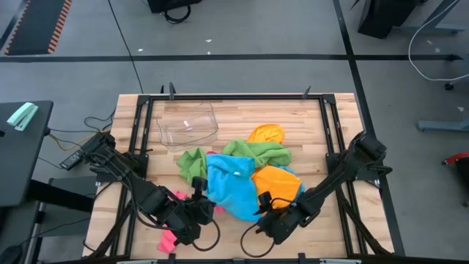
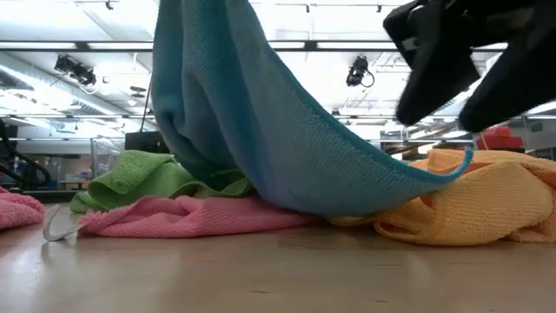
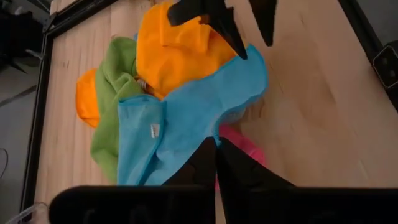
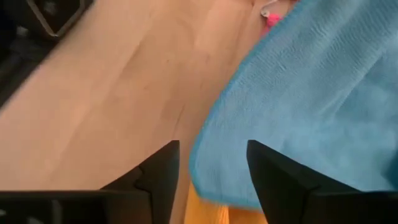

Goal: Fold microfiber towels
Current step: Fold the left blue microfiber towel

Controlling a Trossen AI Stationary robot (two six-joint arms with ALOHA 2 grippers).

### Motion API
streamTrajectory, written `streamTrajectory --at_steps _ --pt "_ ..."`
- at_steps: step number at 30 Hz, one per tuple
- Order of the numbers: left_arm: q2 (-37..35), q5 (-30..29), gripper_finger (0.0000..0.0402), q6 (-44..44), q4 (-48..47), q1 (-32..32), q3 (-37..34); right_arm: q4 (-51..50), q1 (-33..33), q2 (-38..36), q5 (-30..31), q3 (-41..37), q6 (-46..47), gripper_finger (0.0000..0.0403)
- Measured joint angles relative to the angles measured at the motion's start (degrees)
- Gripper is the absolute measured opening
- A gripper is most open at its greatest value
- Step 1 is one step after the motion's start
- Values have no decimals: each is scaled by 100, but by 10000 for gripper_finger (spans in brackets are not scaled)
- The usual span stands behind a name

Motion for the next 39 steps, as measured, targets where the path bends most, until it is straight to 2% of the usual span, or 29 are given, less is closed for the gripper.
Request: streamTrajectory --at_steps 7,13,16,20,30,35,39 --pt "0 -3 15 -333 -297 72 0 44 164 779 805 605 -358 209" --pt "0 -2 11 -406 -365 87 0 -175 216 1078 1340 655 -270 201" --pt "0 -2 6 -411 -422 31 0 -501 218 1095 1340 654 -53 184" --pt "0 2 19 -428 -428 29 0 -822 227 1059 1334 653 164 151" --pt "0 1 7 -430 -425 31 0 -891 229 999 1274 653 228 48" --pt "0 16 24 -577 -435 31 0 -956 229 842 1181 658 234 41" --pt "0 95 16 -683 -437 33 0 -1063 226 587 992 658 296 41"
